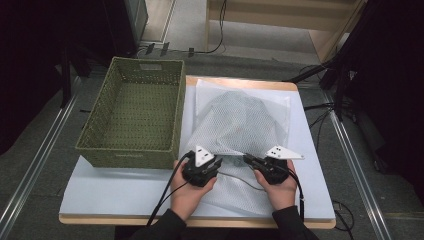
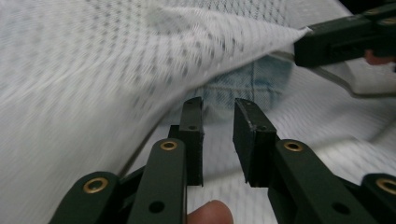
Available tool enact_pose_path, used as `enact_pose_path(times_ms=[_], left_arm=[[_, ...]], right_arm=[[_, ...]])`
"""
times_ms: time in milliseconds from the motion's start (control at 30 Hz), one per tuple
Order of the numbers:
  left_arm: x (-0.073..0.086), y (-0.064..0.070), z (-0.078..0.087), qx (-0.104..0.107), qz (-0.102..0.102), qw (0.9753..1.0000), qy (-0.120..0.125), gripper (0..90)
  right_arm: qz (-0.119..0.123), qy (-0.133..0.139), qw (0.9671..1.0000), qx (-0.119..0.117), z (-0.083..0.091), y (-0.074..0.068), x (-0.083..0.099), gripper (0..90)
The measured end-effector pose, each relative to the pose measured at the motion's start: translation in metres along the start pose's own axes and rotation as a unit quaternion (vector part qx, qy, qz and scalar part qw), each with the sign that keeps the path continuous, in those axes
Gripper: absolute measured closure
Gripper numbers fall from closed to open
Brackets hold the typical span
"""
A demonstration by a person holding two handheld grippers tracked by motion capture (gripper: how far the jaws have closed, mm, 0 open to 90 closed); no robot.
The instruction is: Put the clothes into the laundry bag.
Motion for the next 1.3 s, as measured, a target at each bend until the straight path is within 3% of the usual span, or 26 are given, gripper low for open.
enact_pose_path(times_ms=[133, 267, 300, 400, 467, 500, 633, 667, 733, 800, 867, 933, 967, 1067, 1133, 1233, 1300], left_arm=[[0.017, 0.0, 0.036, 0.005, -0.007, 0.9999, 0.008, 68.6], [0.039, -0.007, 0.058, -0.009, -0.016, 0.9998, -0.009, 61.9], [0.044, -0.009, 0.062, -0.008, -0.011, 0.9999, -0.004, 60.8], [0.052, -0.018, 0.074, -0.019, 0.002, 0.9998, -0.001, 58.9], [0.057, -0.026, 0.082, -0.028, 0.005, 0.9996, -0.002, 57.2], [0.059, -0.029, 0.085, -0.029, 0.012, 0.9995, -0.001, 57.0], [0.065, -0.043, 0.088, -0.03, 0.032, 0.999, -0.008, 55.7], [0.065, -0.044, 0.087, -0.028, 0.035, 0.999, -0.008, 55.0], [0.065, -0.044, 0.086, -0.024, 0.038, 0.999, -0.007, 53.5], [0.065, -0.043, 0.086, -0.02, 0.035, 0.9991, -0.008, 52.9], [0.063, -0.041, 0.086, -0.014, 0.036, 0.9992, -0.002, 51.9], [0.063, -0.04, 0.086, -0.011, 0.035, 0.9993, 0.001, 51.6], [0.061, -0.038, 0.086, 0.0, 0.031, 0.9995, 0.006, 50.3], [0.061, -0.032, 0.083, 0.023, 0.019, 0.9995, 0.004, 47.7], [0.064, -0.028, 0.077, 0.026, 0.012, 0.9995, -0.012, 45.2], [0.07, -0.028, 0.07, 0.013, 0.006, 0.9992, -0.038, 42.6], [0.07, -0.03, 0.07, 0.007, 0.008, 0.9991, -0.041, 43.4]], right_arm=[[0.018, 0.002, 0.9997, -0.013, 0.012, -0.01, 0.001, 90.0], [0.045, -0.014, 0.9988, -0.017, 0.015, -0.02, 0.01, 89.6], [0.05, -0.022, 0.9984, -0.017, 0.013, -0.022, 0.015, 88.1], [0.049, -0.042, 0.9976, -0.022, 0.016, -0.022, 0.029, 77.1], [0.028, -0.037, 0.9983, -0.036, 0.027, -0.021, 0.039, 62.8], [0.025, -0.032, 0.9987, -0.029, 0.034, -0.019, 0.043, 58.6], [0.014, -0.001, 0.9997, 0.019, 0.068, 0.001, 0.05, 51.1], [0.0, 0.01, 0.9983, 0.057, 0.078, 0.014, 0.051, 51.1], [-0.029, 0.012, 0.991, 0.13, 0.091, 0.036, 0.054, 50.9], [-0.069, 0.007, 0.9833, 0.169, 0.1, 0.058, 0.059, 49.0], [-0.097, -0.008, 0.9781, 0.184, 0.1, 0.072, 0.066, 49.1], [-0.106, -0.013, 0.9772, 0.183, 0.098, 0.075, 0.069, 49.1], [-0.113, -0.025, 0.9784, 0.171, 0.091, 0.075, 0.072, 49.6], [-0.108, -0.04, 0.9795, 0.165, 0.085, 0.072, 0.075, 50.8], [-0.102, -0.053, 0.9794, 0.166, 0.081, 0.071, 0.077, 58.5], [-0.087, -0.072, 0.9802, 0.162, 0.077, 0.065, 0.079, 73.5], [-0.073, -0.078, 0.9793, 0.172, 0.075, 0.064, 0.078, 84.6]])
Point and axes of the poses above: each handheld gripper's, and its own axes: z roughly backward along the jaws, x roughly out of its underside, y roughly to its right, the point moved 6 cm from there along -z, roughly forward along the jaws, and after that the axes turned 11 degrees about x, right-handed, at the moved point
